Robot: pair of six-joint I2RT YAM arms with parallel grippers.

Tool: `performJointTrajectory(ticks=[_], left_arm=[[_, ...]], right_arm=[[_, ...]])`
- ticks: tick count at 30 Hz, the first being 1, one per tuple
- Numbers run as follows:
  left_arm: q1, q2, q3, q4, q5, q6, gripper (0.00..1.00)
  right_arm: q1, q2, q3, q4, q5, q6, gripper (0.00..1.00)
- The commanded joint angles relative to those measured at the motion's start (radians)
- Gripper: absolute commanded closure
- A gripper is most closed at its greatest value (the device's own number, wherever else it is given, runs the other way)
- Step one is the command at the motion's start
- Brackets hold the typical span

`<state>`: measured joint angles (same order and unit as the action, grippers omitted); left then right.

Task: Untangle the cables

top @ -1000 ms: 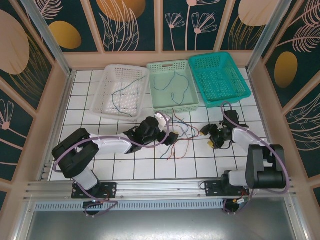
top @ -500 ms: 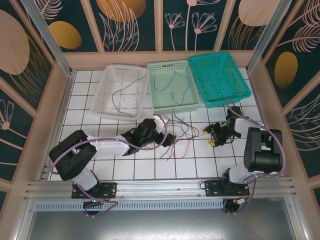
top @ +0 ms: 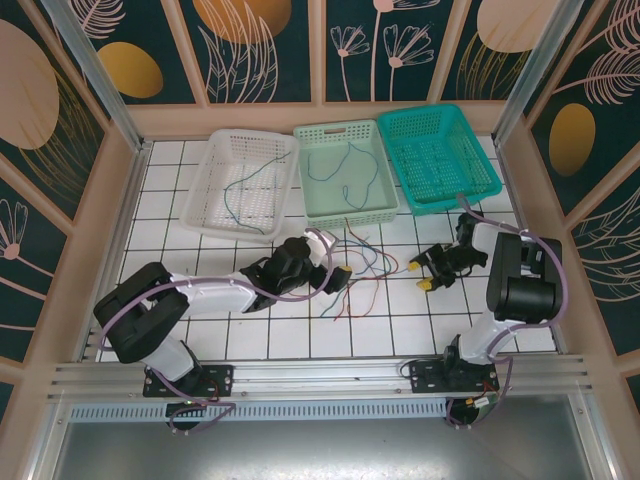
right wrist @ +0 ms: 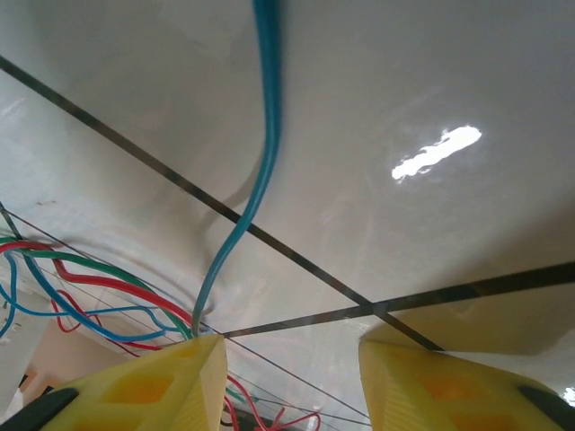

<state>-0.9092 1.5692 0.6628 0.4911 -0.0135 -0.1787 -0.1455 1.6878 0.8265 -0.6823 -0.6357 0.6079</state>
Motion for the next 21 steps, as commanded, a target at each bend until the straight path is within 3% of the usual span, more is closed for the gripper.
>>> performJointTrajectory(ticks=[1, 13, 21], left_arm=[[-0.003, -0.03, -0.013, 0.025, -0.017, 0.016, 0.01], [-0.003, -0.027, -0.011, 0.031, -0.003, 0.009, 0.01], [-0.002, -0.021, -0.013, 0.026, -0.003, 0.01, 0.01]], right_arm=[[-0.033, 0.045, 0.029, 0.212, 0.154, -0.048, 0.56], [-0.038, -0.134, -0.054, 0.308, 0.076, 0.105, 0.52], [-0.034, 0.009, 0.006, 0.251, 0.048, 0.097, 0.51]])
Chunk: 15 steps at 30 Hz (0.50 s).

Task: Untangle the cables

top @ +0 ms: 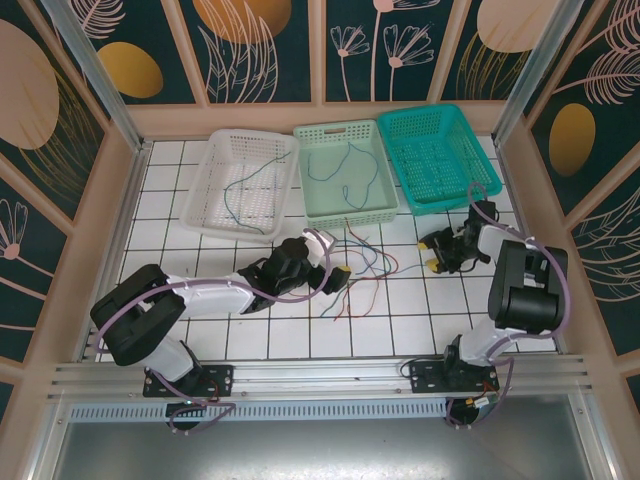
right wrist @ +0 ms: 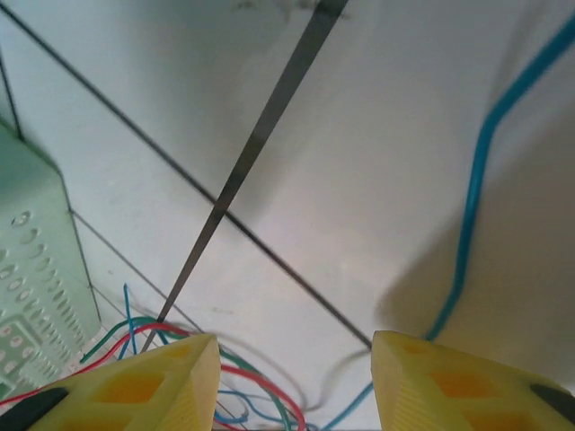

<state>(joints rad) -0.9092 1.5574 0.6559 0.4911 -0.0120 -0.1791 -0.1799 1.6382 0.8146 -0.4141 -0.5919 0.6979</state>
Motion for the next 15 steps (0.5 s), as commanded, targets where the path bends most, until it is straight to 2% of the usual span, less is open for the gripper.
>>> performJointTrajectory(ticks=[1, 4, 15], left_arm=[[-0.002, -0.014, -0.012, 0.027, -0.011, 0.009, 0.01], [-0.002, -0.026, -0.029, 0.023, -0.027, 0.004, 0.01], [-0.002, -0.002, -0.019, 0.023, -0.032, 0.02, 0.02]], right_arm=[[0.0, 0.071, 0.014, -0.025, 0.003, 0.002, 0.51], [-0.002, 0.054, -0.008, -0.044, -0.028, 0.002, 0.51], [-0.004, -0.051, 0.065, -0.175, 0.019, -0.029, 0.5]])
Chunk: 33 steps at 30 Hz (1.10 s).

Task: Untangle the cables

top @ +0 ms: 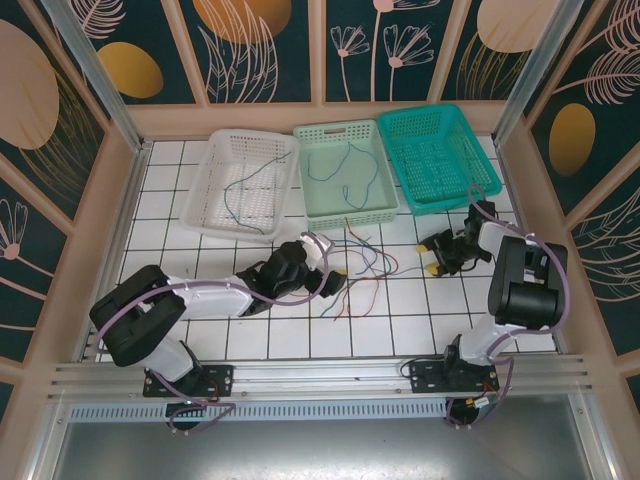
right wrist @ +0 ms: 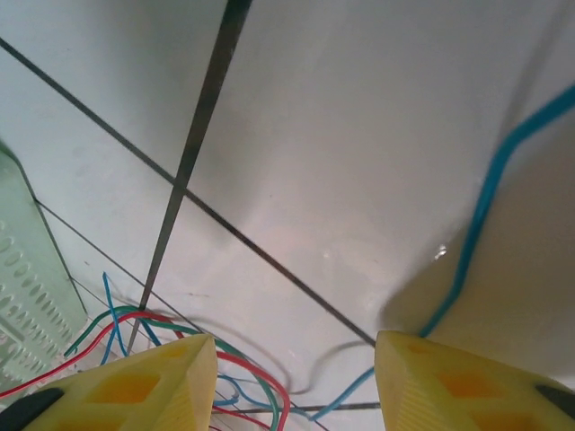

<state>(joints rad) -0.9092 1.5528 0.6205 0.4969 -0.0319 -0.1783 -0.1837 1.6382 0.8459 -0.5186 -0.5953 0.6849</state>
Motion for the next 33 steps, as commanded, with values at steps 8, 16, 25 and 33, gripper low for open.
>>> performJointTrajectory(ticks=[8, 16, 25, 33], left_arm=[[-0.002, 0.019, 0.014, 0.035, -0.006, 0.016, 0.01], [-0.003, 0.033, 0.019, 0.045, -0.009, 0.019, 0.02], [-0.003, 0.03, 0.015, 0.052, -0.012, 0.017, 0.02], [-0.002, 0.033, 0.021, 0.056, -0.016, 0.024, 0.01]], right_arm=[[0.012, -0.115, -0.004, -0.09, 0.007, 0.012, 0.49], [0.065, -0.118, -0.032, -0.074, -0.028, 0.073, 0.48], [0.077, -0.068, -0.06, -0.065, -0.02, 0.097, 0.48], [0.082, -0.013, -0.077, -0.043, -0.002, 0.117, 0.5]])
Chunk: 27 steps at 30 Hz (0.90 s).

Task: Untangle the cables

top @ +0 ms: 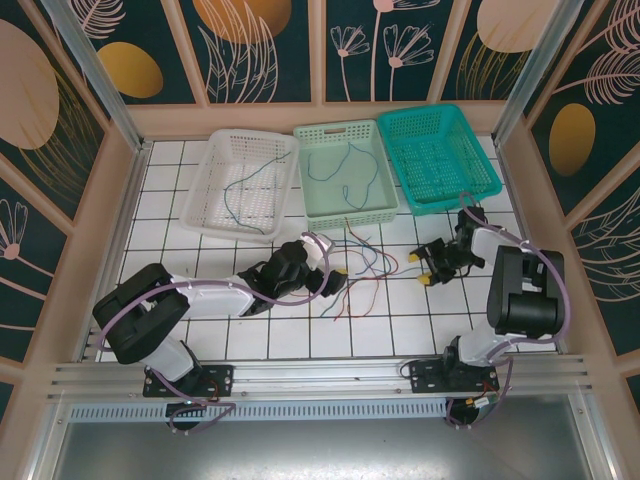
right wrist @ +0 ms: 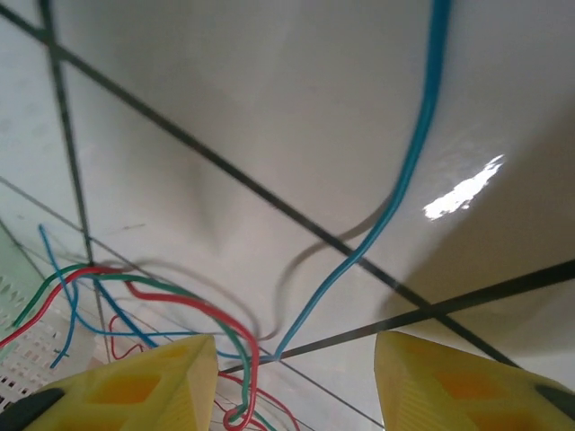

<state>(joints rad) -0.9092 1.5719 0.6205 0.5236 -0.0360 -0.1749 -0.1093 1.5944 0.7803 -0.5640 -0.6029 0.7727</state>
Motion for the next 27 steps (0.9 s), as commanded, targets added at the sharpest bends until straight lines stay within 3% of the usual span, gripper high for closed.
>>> performJointTrajectory(ticks=[1, 7, 16, 21, 27], left_arm=[[-0.003, 0.013, 0.021, 0.027, -0.013, 0.023, 0.01], [-0.002, 0.01, 0.011, 0.026, -0.027, 0.026, 0.01], [-0.002, -0.003, 0.002, 0.009, -0.059, 0.031, 0.02], [-0.002, -0.009, 0.004, 0.003, -0.062, 0.023, 0.02], [-0.001, -0.012, 0.017, -0.018, -0.062, 0.025, 0.01]], right_arm=[[0.009, 0.041, -0.005, 0.009, 0.011, 0.031, 0.51], [0.008, 0.113, 0.037, 0.019, 0.046, 0.021, 0.55], [0.005, 0.229, 0.082, 0.011, 0.129, -0.031, 0.75], [0.0, 0.207, 0.076, 0.031, 0.145, -0.03, 0.92], [-0.001, 0.07, 0.068, 0.059, 0.169, -0.017, 1.0]])
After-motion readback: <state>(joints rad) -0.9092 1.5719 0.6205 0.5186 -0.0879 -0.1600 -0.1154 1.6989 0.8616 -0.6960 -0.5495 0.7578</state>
